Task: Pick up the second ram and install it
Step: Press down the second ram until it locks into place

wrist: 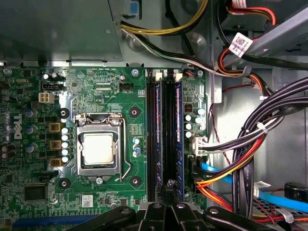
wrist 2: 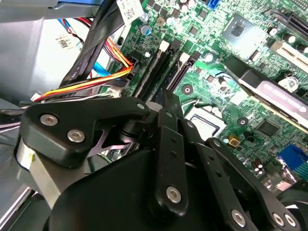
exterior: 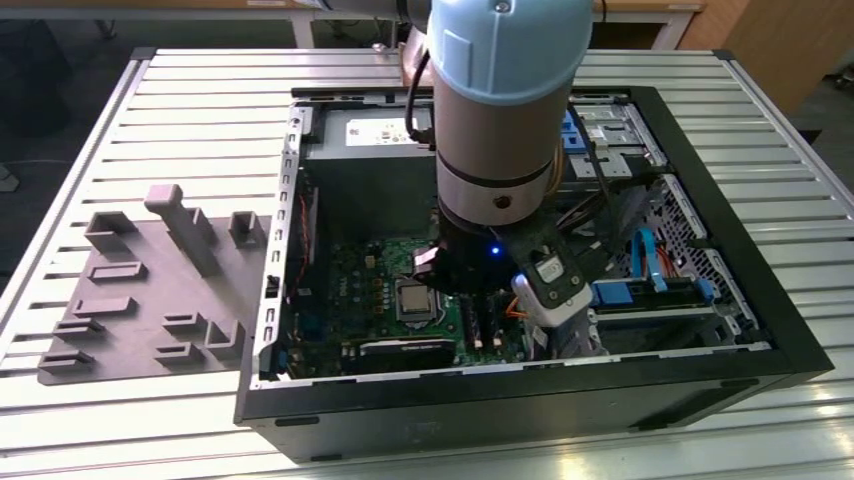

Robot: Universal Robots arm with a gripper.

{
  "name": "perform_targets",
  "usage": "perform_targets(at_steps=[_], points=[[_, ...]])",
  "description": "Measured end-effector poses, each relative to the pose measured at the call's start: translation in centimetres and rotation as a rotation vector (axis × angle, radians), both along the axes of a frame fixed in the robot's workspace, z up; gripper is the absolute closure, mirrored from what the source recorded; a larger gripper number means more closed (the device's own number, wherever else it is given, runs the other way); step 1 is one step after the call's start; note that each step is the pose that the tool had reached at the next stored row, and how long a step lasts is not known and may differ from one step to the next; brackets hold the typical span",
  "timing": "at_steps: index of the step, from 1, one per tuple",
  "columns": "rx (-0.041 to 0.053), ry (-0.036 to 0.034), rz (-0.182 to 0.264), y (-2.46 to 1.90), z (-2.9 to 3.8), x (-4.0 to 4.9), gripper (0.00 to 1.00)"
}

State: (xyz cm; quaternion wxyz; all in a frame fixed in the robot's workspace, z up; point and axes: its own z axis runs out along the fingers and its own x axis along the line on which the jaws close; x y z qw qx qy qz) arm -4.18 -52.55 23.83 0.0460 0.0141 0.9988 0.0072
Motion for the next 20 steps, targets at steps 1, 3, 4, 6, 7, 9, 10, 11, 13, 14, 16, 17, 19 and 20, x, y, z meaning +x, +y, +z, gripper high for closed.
perform_targets(at_steps=[1,3,4,6,7,9,10,11,13,14,16,17,19,20], points=[[0.0,0.0,0.0,0.0,0.0,0.0,0.89],[-0.0003,0.0001,0.0,0.0,0.03,0.0,0.89],[-0.0002,0.0001,0.0,0.0,0.03,0.0,0.89],[-0.0003,0.0001,0.0,0.03,0.04,0.0,0.89],[-0.0005,0.0002,0.0,0.07,0.05,0.0,0.89],[-0.0004,0.0002,0.0,0.2,0.04,-0.01,0.89],[-0.0003,0.0002,0.0,0.29,0.04,-0.01,0.89],[-0.0003,0.0002,0.0,0.4,0.04,0.0,0.89],[-0.0003,0.0001,0.0,0.66,0.03,0.0,0.89],[-0.0003,0.0001,0.0,0.79,0.03,0.0,0.89],[-0.0001,0.0001,0.0,1.04,0.03,0.0,0.89],[-0.0002,0.0001,0.0,1.19,0.03,0.0,0.89],[-0.0004,0.0002,0.0,1.46,0.03,0.0,0.89],[-0.0004,0.0001,0.0,1.59,0.03,0.0,0.89]])
